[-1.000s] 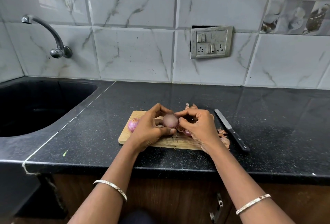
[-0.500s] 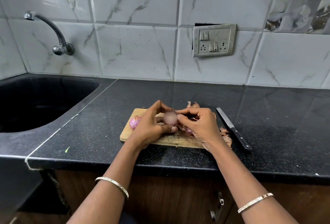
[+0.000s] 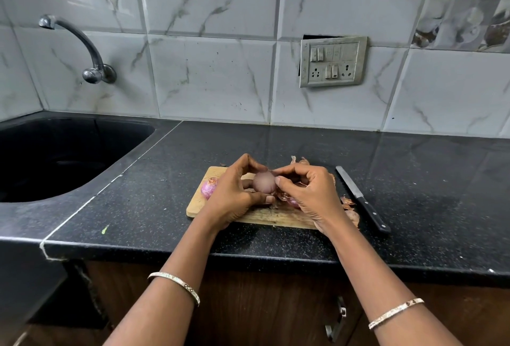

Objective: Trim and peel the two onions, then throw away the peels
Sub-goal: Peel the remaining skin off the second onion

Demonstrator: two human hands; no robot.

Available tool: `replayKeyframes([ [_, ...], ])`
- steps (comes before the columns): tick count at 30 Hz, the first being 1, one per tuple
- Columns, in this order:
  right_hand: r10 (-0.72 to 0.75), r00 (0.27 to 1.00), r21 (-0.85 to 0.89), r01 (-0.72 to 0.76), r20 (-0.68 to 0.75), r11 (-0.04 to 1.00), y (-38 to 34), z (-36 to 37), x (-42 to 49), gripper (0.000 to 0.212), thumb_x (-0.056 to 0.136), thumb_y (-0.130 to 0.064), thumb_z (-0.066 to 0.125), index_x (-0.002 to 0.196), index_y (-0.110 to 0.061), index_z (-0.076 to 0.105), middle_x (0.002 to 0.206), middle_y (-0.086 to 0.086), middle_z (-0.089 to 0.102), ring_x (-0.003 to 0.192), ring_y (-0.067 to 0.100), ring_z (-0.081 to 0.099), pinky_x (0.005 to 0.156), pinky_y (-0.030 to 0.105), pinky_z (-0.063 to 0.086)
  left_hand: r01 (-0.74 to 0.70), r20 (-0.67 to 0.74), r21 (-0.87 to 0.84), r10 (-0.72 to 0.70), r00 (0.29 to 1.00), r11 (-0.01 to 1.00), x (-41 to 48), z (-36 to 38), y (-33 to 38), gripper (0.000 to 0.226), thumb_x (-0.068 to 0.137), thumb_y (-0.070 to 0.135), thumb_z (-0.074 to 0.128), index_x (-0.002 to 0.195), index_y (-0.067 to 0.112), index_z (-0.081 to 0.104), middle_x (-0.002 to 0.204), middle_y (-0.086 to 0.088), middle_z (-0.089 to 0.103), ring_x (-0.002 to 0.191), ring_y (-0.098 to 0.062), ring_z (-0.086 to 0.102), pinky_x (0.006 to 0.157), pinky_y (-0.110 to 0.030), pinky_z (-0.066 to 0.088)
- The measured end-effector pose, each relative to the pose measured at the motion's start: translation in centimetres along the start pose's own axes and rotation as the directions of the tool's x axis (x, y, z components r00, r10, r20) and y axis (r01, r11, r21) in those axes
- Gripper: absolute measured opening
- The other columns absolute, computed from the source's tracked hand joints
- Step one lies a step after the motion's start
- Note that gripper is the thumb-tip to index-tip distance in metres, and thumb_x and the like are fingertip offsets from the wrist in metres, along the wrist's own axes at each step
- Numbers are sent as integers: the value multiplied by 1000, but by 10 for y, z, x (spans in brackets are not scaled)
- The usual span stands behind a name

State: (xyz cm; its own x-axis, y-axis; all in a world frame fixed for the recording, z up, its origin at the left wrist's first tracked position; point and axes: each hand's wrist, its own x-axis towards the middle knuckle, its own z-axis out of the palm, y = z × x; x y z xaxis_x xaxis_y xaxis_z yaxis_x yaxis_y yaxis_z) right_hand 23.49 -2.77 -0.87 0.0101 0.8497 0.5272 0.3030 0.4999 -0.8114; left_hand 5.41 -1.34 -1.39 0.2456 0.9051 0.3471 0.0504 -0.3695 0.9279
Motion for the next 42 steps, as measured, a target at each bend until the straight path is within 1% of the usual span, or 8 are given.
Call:
replayKeyframes([
  [4,10,1000,29,-10,9,1000,-1,0,-1,14,78,-10,85,92,-13,81,84,-3,79,81,14,76,77,30,61,5,-11,-12,-5,1000,1000,-1,0,0,55,65,-14,85,100,15,53,123,-11,63,87,-21,75,77,-36,63],
  [9,12,1000,24,-13,10,1000,4,-1,1,17,82,-1,79,92,-14,82,83,-4,79,78,7,72,70,27,56,10,-10,29,-10,1000,1000,1,0,-2,59,66,-12,86,103,19,52,126,-11,62,90,-24,75,80,-39,62],
  [15,23,999,59,-24,23,998,3,0,2,14,82,-6,81,95,-11,81,86,-1,79,82,11,74,73,25,58,0,9,57,0,1000,998,3,0,-6,70,69,-2,89,128,19,55,126,-3,63,96,-24,75,89,-40,61],
  [22,43,998,108,-47,41,993,2,1,1,17,77,-6,85,93,-8,80,90,1,79,87,15,75,82,30,60,21,25,79,-23,999,997,3,0,-6,58,68,-4,89,115,15,62,118,-5,69,93,-22,76,84,-36,62],
  [29,38,999,70,-39,8,997,4,-1,0,14,82,1,78,90,-11,82,81,-6,78,78,2,70,70,20,53,7,35,86,-10,999,996,3,0,-5,58,67,-5,89,111,17,60,119,-7,68,93,-18,75,80,-31,61],
  [37,103,993,106,-108,54,988,2,2,0,17,78,-12,85,92,-7,77,83,9,77,73,15,71,62,24,56,-86,21,122,84,996,989,3,0,-6,56,61,-6,92,100,20,61,121,-6,62,92,-18,73,74,-26,60],
  [40,124,991,133,-130,56,983,2,2,0,11,81,-7,82,90,-4,76,82,13,76,68,13,70,56,22,54,-98,28,134,95,995,986,5,-1,-8,57,57,-2,94,97,24,62,121,-8,62,99,-26,72,80,-38,63],
  [42,122,991,114,-128,53,985,3,1,1,8,82,-2,79,89,-6,78,83,10,77,72,15,72,65,29,60,-93,22,124,91,996,988,5,-2,-10,58,56,-4,93,96,25,63,122,-10,61,99,-29,72,81,-46,63],
])
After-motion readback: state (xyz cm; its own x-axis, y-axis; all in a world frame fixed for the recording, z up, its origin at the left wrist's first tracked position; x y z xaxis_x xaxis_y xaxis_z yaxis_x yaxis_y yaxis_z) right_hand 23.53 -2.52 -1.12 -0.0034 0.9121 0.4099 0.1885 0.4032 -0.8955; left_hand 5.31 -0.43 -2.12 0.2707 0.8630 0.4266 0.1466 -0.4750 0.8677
